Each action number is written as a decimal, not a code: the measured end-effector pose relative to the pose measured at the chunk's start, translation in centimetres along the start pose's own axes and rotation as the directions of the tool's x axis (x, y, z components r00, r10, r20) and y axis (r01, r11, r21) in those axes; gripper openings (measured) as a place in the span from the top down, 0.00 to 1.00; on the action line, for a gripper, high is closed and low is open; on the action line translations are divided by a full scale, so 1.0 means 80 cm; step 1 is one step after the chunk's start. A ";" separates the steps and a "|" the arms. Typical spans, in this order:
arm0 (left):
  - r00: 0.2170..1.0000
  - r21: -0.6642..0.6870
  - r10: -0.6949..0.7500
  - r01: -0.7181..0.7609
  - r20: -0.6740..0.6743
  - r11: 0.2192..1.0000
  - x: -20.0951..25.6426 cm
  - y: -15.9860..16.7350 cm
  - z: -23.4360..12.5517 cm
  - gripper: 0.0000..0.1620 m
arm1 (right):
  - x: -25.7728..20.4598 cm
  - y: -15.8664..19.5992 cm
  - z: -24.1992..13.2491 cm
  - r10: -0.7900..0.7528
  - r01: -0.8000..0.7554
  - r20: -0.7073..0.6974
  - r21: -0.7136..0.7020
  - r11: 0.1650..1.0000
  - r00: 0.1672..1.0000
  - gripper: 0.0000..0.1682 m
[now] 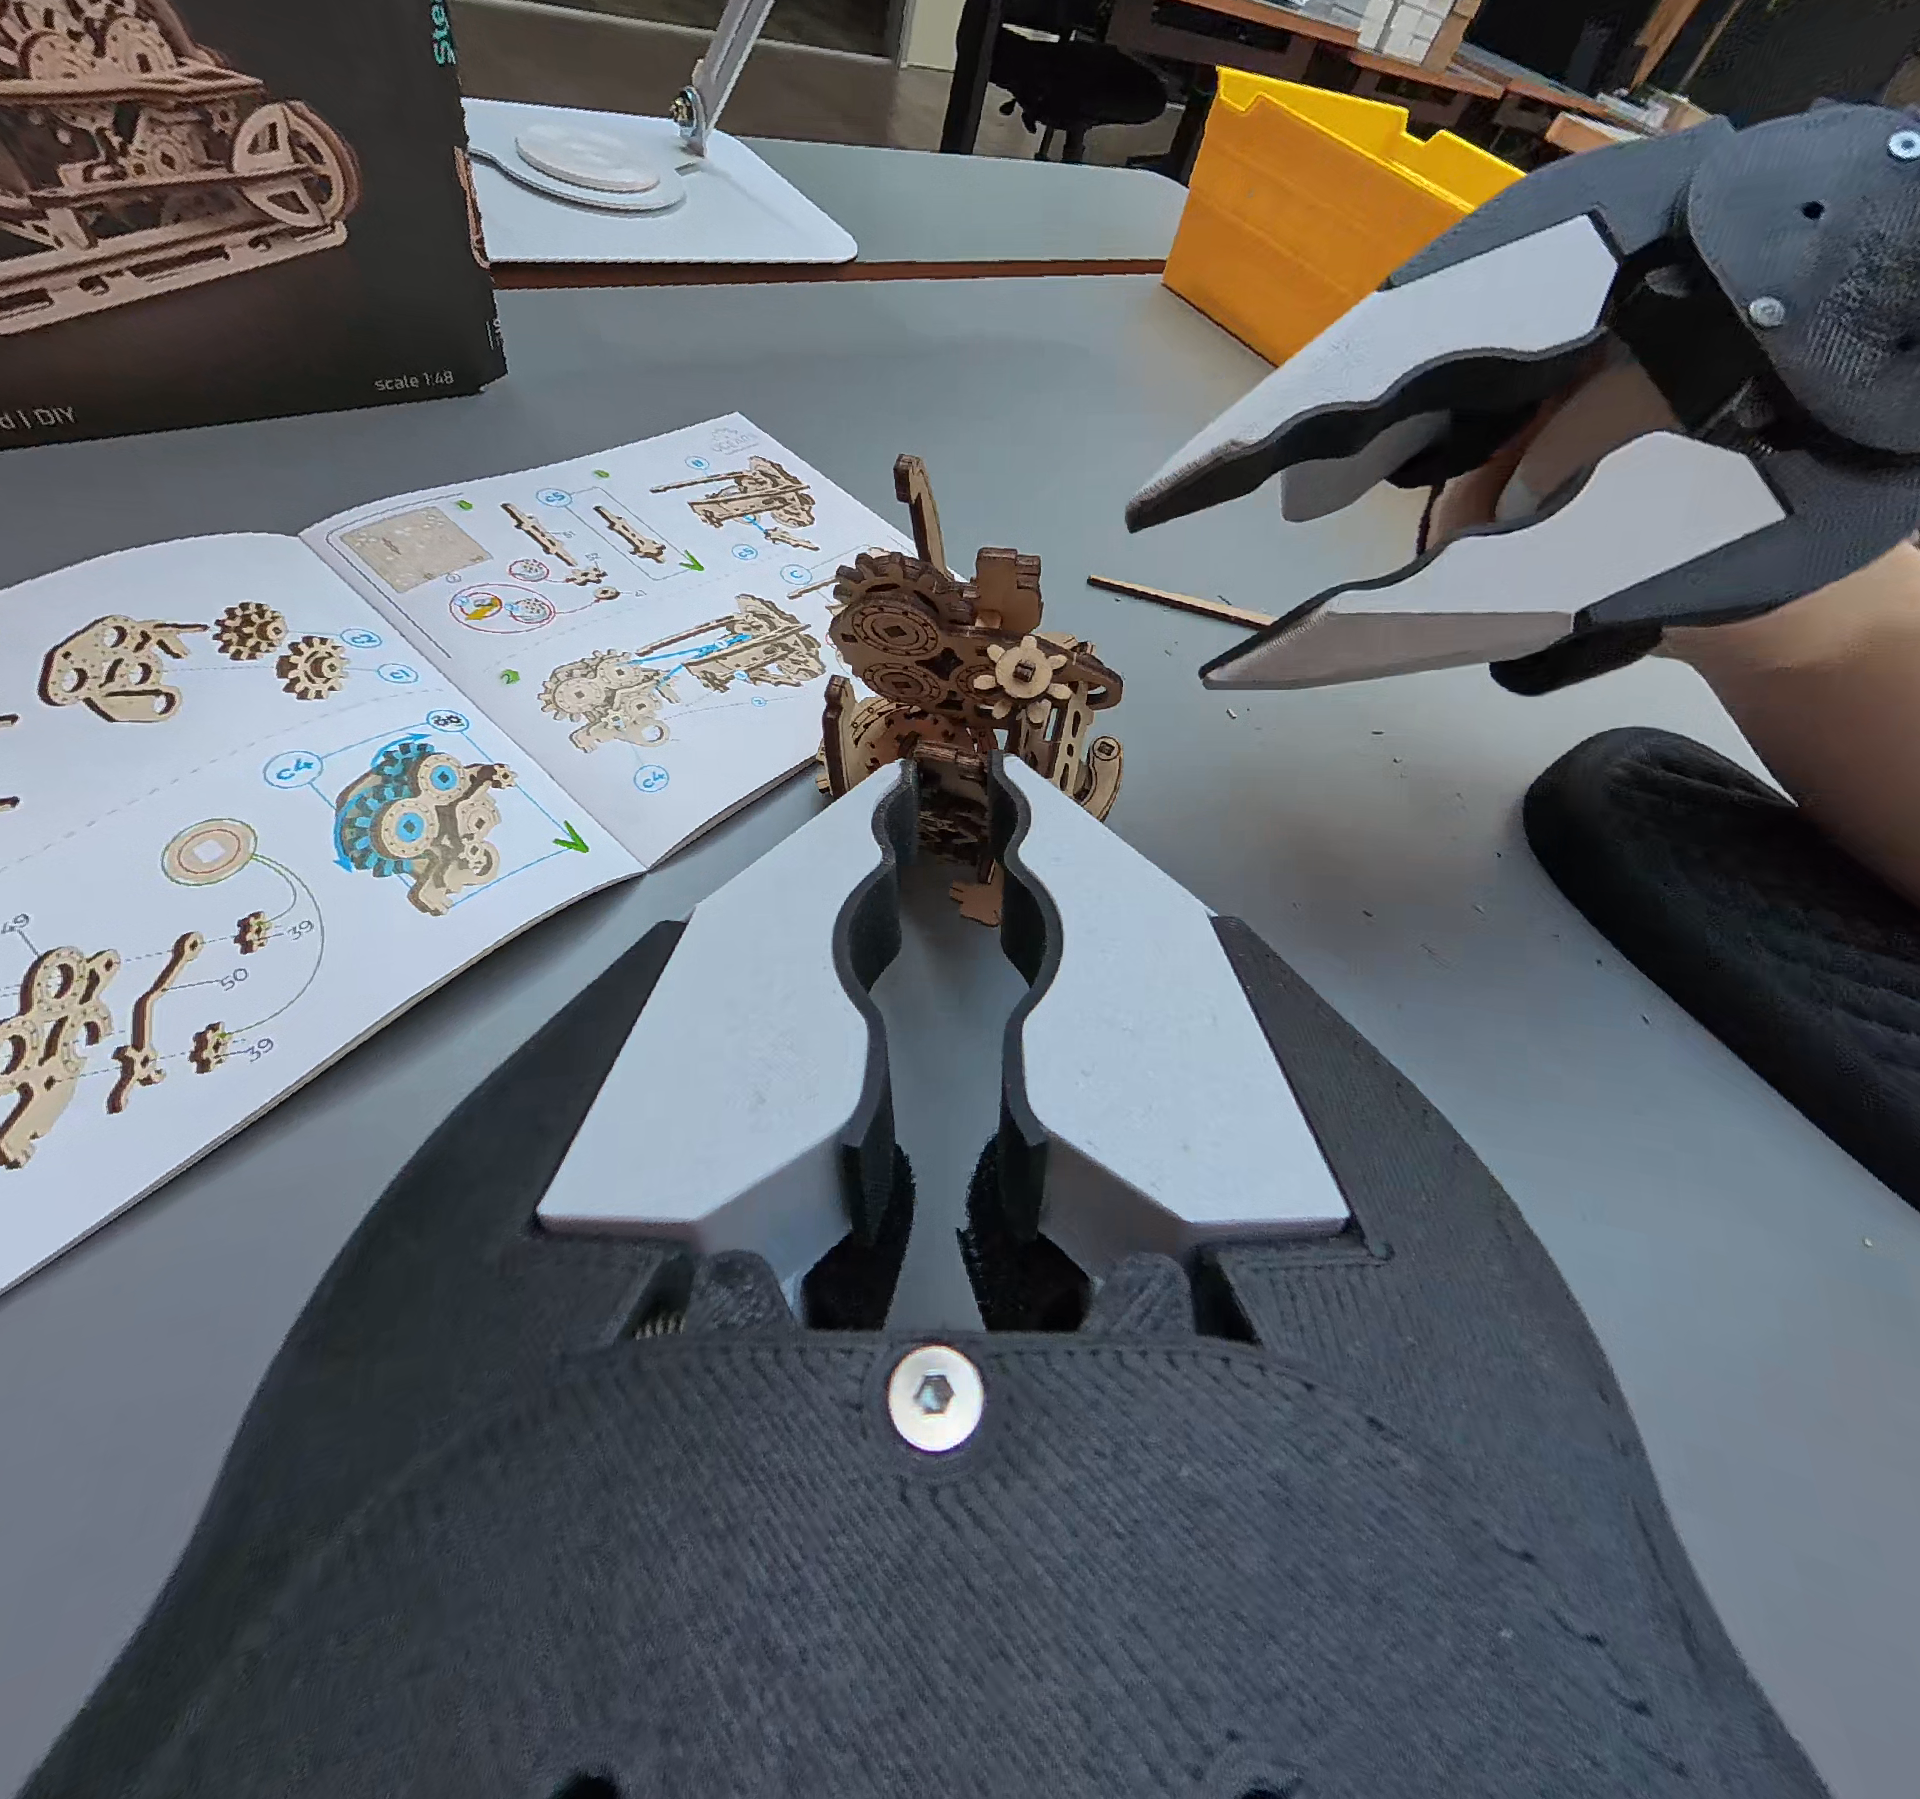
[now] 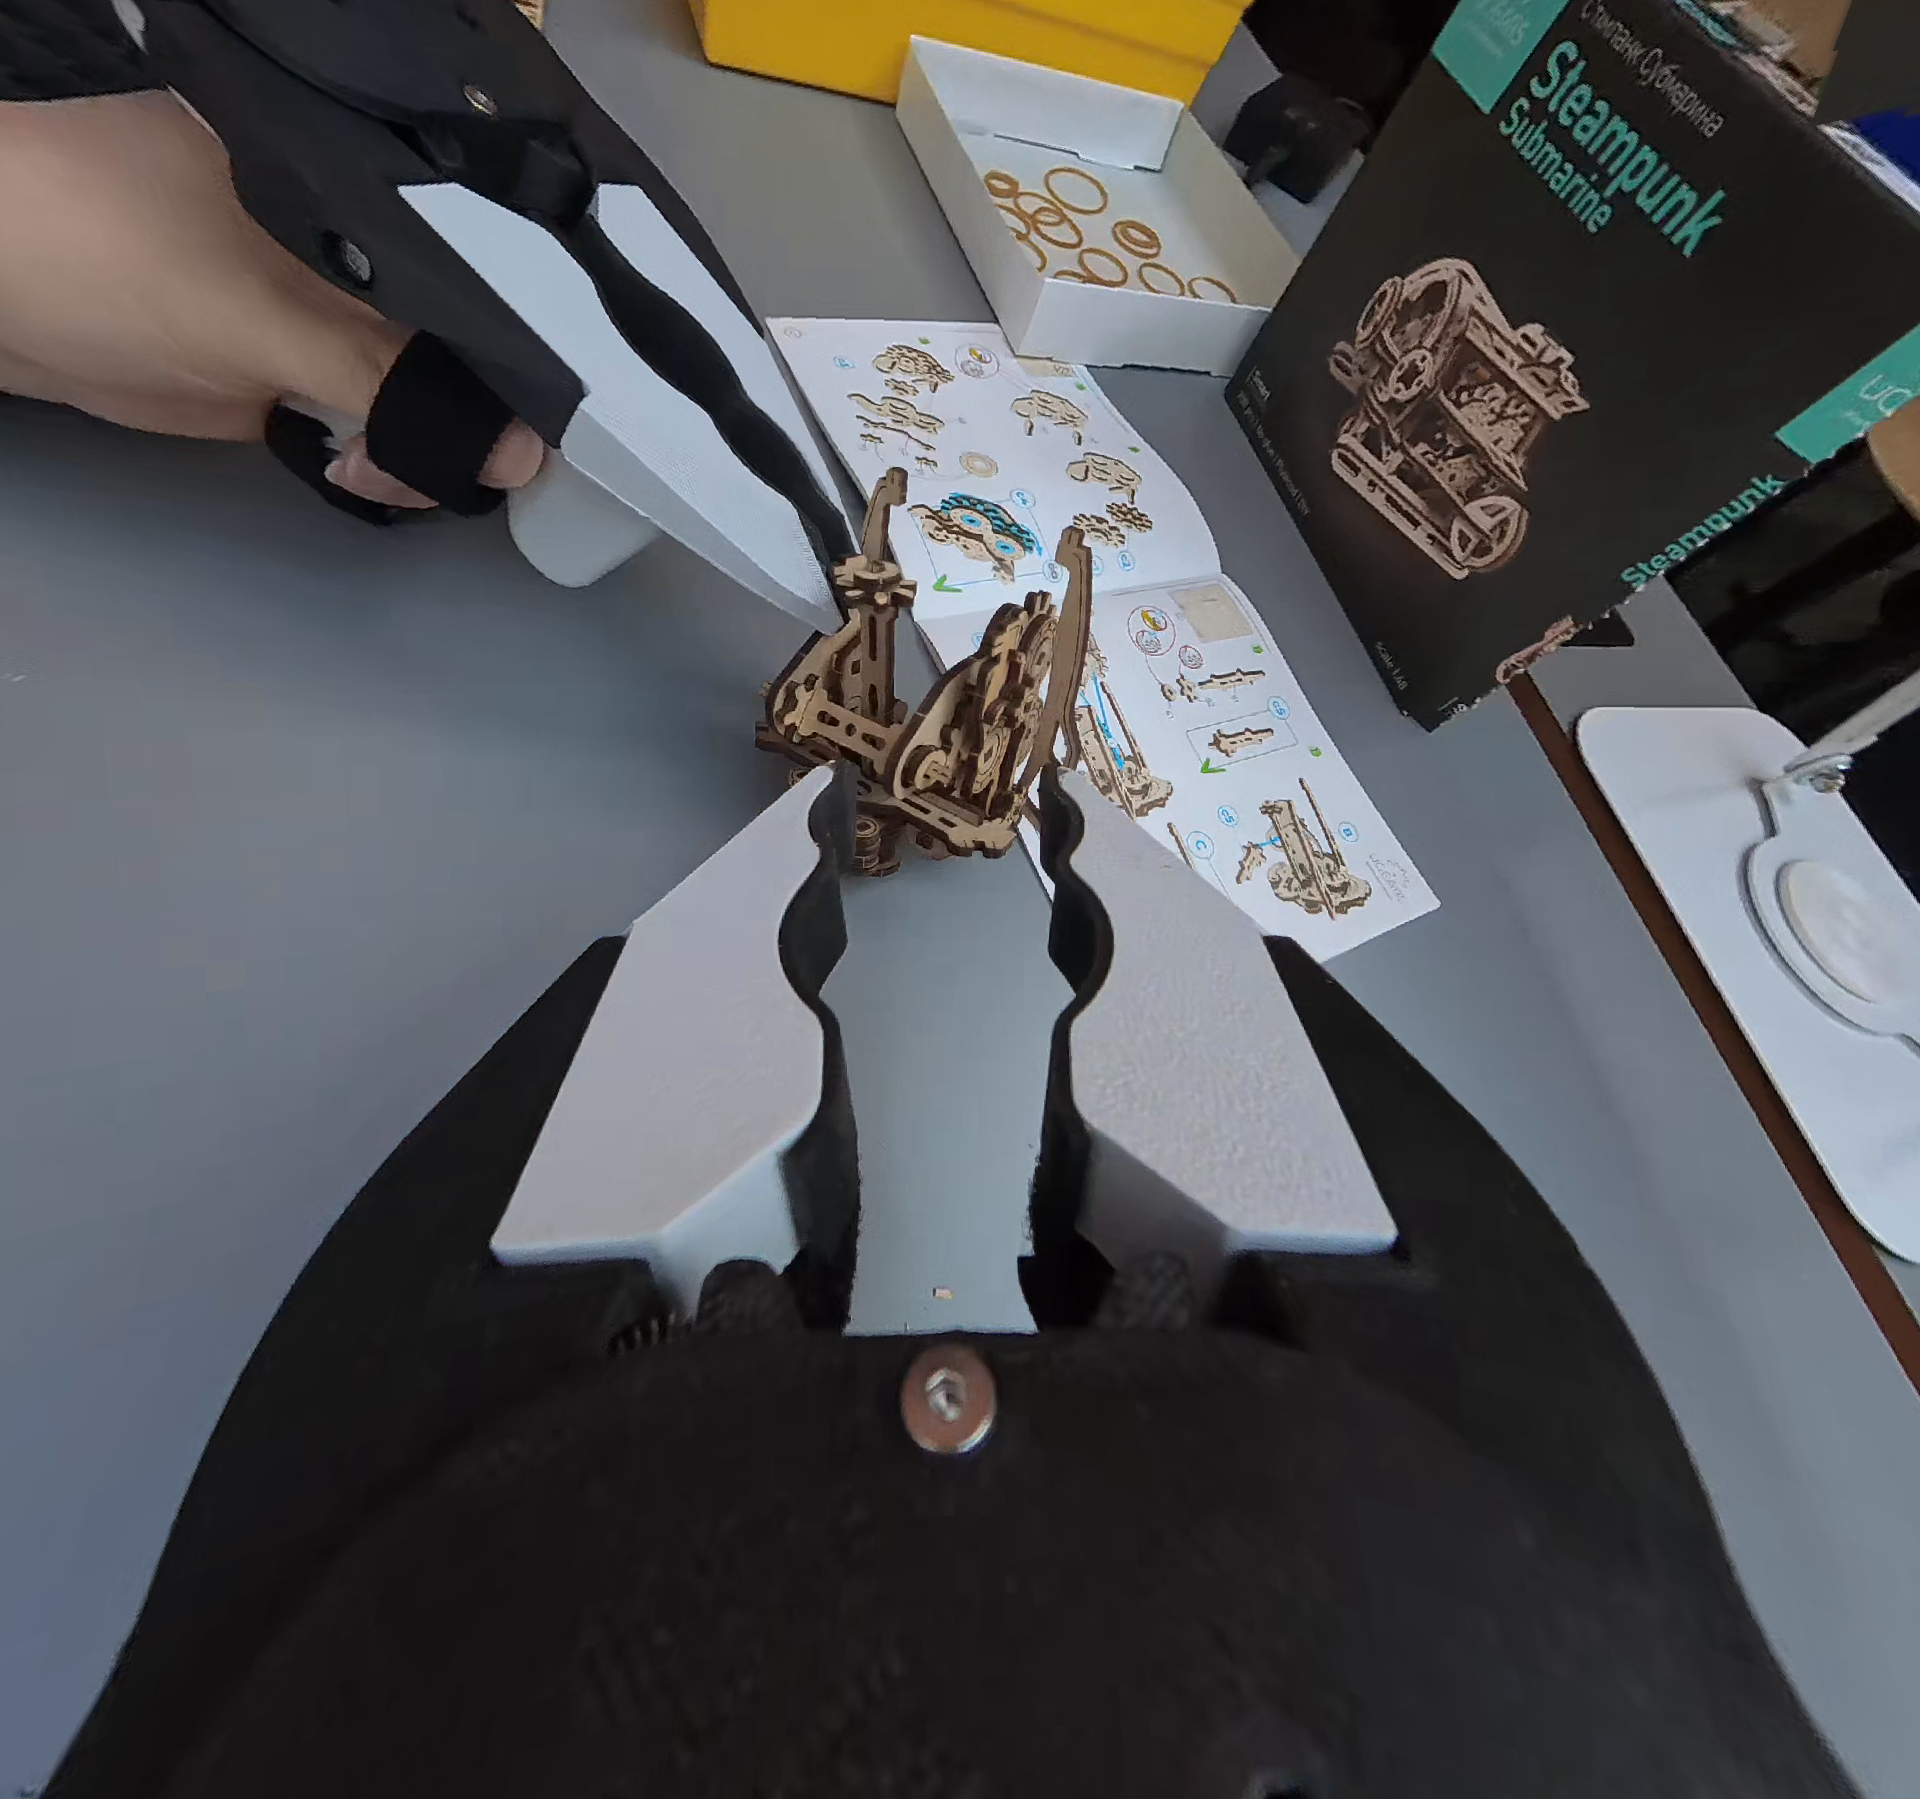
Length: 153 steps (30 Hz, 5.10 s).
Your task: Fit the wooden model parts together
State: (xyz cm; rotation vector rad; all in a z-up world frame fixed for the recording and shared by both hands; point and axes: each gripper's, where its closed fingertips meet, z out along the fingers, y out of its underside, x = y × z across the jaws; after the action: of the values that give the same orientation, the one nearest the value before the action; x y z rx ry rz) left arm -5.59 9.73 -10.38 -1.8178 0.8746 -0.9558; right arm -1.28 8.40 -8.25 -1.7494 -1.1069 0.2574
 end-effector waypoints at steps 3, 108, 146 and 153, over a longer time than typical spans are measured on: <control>1.000 0.006 -0.017 0.017 0.001 1.000 -0.002 0.000 -0.001 0.93 | -0.011 0.001 0.004 -0.003 0.001 -0.073 -0.019 1.000 0.997 0.83; 0.597 -0.123 0.622 -0.764 -0.506 0.634 0.037 -0.003 -0.001 0.97 | -0.027 -0.010 0.018 0.103 -0.114 0.096 0.117 0.987 0.990 0.88; 0.628 -0.159 0.768 -0.751 0.128 0.641 0.015 -0.037 0.015 1.00 | -0.008 -0.015 0.028 0.355 -0.365 -0.171 -0.034 0.930 0.919 0.92; 0.622 -0.147 0.762 -0.749 0.181 0.646 0.022 -0.042 0.016 1.00 | -0.002 -0.010 0.033 0.304 -0.321 -0.217 -0.049 0.946 0.928 0.92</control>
State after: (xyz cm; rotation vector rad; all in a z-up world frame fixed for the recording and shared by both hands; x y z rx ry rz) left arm -3.04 9.91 -7.29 -1.3282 1.3695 -0.1608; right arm -3.44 10.01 -8.84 -1.9781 -0.6947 0.2195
